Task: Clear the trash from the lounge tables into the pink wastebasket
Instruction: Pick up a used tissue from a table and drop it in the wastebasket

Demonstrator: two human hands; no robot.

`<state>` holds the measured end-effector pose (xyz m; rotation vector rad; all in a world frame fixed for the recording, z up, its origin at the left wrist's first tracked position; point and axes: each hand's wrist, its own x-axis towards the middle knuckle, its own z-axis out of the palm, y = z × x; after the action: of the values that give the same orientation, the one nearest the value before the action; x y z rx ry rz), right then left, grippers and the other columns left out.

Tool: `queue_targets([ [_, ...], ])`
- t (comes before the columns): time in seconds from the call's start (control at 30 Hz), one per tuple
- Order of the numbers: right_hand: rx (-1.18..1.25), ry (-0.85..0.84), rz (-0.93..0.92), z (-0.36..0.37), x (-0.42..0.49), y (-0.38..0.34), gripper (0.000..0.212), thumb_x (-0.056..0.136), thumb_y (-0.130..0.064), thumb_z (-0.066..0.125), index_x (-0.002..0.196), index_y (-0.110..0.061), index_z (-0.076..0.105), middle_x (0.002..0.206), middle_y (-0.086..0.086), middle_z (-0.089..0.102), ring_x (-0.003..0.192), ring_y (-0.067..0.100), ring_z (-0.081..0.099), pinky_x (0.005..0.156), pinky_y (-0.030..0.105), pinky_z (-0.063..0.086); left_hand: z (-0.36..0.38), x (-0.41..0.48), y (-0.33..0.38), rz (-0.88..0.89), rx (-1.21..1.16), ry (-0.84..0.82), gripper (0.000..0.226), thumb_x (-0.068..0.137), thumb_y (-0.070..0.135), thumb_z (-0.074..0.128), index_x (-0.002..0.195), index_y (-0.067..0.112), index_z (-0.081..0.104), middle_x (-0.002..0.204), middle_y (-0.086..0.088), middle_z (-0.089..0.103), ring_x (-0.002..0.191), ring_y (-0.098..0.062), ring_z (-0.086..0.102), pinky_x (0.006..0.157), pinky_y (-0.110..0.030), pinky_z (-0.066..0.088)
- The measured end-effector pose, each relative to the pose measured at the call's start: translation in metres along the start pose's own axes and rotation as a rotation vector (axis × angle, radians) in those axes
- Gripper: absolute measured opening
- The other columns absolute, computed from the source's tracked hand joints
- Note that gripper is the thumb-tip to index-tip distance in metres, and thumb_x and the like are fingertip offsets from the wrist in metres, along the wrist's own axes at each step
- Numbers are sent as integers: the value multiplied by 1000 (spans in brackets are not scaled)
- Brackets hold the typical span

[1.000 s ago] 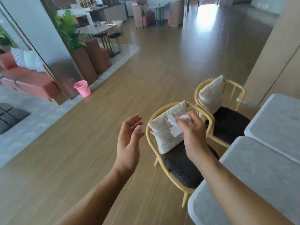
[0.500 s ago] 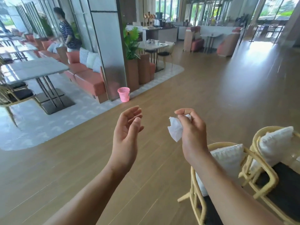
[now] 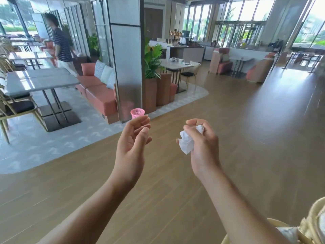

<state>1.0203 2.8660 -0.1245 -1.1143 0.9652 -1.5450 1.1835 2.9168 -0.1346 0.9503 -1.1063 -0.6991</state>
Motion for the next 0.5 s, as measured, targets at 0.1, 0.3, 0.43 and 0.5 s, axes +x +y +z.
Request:
queue_targets([
  [0.1,-1,-27,-15,6,62,-1,13,77,-18,72,89,-17,69,67,-16,67,60,8,66,73,53,61,22,55,-19,8,9,4,31,98,35,52,126,32,63,131,9,70,125,-11,65,104,-44,57],
  [0.3,26,6,-4,19,160,16,21,76,-10,69,97,-11,69,84,1,58,63,9,61,64,35,61,44,144,-62,5,-12,19,32,97,38,55,126,30,64,130,6,70,126,-15,66,105,-48,57],
  [0.43,-4,3,-12,36,222,38,20,87,2,66,102,-10,67,68,-13,58,63,7,61,64,33,60,48,205,-91,7,-5,17,31,100,31,51,128,29,63,131,8,70,126,-13,66,104,-46,58],
  [0.5,-19,10,-11,51,253,54,21,89,5,64,102,-11,67,68,-12,60,66,8,63,62,31,60,44,235,-108,2,-6,19,31,100,31,51,129,28,63,131,9,70,126,-11,66,104,-44,58],
])
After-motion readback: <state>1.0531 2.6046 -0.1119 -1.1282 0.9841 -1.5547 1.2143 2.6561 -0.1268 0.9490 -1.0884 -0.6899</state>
